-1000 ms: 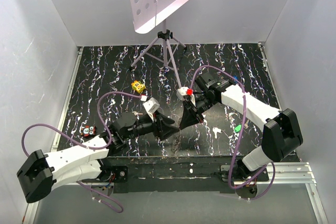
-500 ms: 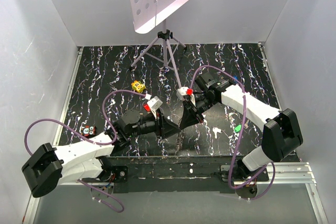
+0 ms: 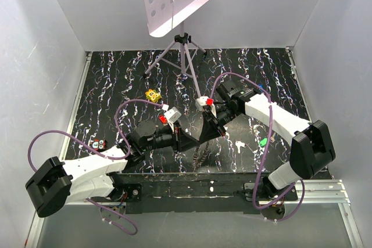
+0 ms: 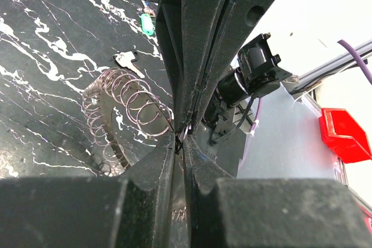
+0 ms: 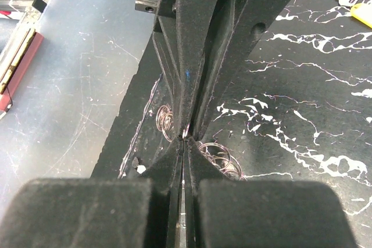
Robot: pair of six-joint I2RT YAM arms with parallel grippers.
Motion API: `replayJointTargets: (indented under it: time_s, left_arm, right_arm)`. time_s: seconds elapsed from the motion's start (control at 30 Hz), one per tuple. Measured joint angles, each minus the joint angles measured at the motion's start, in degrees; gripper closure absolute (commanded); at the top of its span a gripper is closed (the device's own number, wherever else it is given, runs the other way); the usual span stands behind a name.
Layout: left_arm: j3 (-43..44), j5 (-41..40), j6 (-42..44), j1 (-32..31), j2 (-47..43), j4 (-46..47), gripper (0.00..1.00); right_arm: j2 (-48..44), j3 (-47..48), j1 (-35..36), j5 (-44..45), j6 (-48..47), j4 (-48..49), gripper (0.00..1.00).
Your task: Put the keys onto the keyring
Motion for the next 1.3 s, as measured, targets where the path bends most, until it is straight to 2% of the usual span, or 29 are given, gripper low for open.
replayJointTargets:
  time_s: [0.1,0.17,0.2,0.33,0.6,0.67,0.77,1.1,1.2,1.23,1.3]
  left_arm:
    - [0.09,0.04,0.68,-0.02,0.0,-0.11,0.98]
    - [0.35,0.09,1.09,-0.02,-0.02,-0.66,0.84]
    - [0.55,0.04,1.38,-0.02,-0.09,-1.11,0.8]
    - [0.83,-0.2,2.23,-0.02,-0.55,-2.51,0.78]
    - [0.83,-0.39,3.15,-0.02,-1.84,-2.99,0.83]
    - [0.83,-0.33,3.23,-0.02,-1.84,-2.97,0.87]
    - [0.83,0.07,3.41,-0.02,-1.84,-2.91,1.0]
    - [1.11,1.05,6.27,-0.02,-1.84,-3.48,1.0]
    - [2.64,1.16,9.16,-0.02,-2.49,-6.91,1.0]
    - [3.32,1.16,10.43,-0.02,-2.78,-8.48,1.0]
    - [4.85,1.25,13.31,-0.02,-3.21,-12.07,1.0]
  right_arm:
    - [0.0,0.0,0.0,0.0,0.04,0.0,0.99]
    - [0.0,0.0,0.0,0.02,0.04,0.0,0.99]
    - [0.0,0.0,0.0,0.04,0.02,0.0,0.99]
    - [0.0,0.0,0.02,-0.11,0.04,0.04,0.99]
    - [0.0,0.0,0.02,-0.28,0.04,0.15,0.99]
    - [0.0,0.0,0.02,-0.26,0.04,0.15,0.99]
    - [0.0,0.0,0.02,-0.28,0.04,0.13,0.99]
    - [0.0,0.0,0.02,-0.24,0.26,0.04,0.99]
    - [0.0,0.0,0.02,-0.52,0.31,0.15,0.8]
    - [0.0,0.0,0.02,-0.72,0.44,0.17,0.7]
    - [0.0,0.02,0.02,-1.01,0.26,-0.07,0.61]
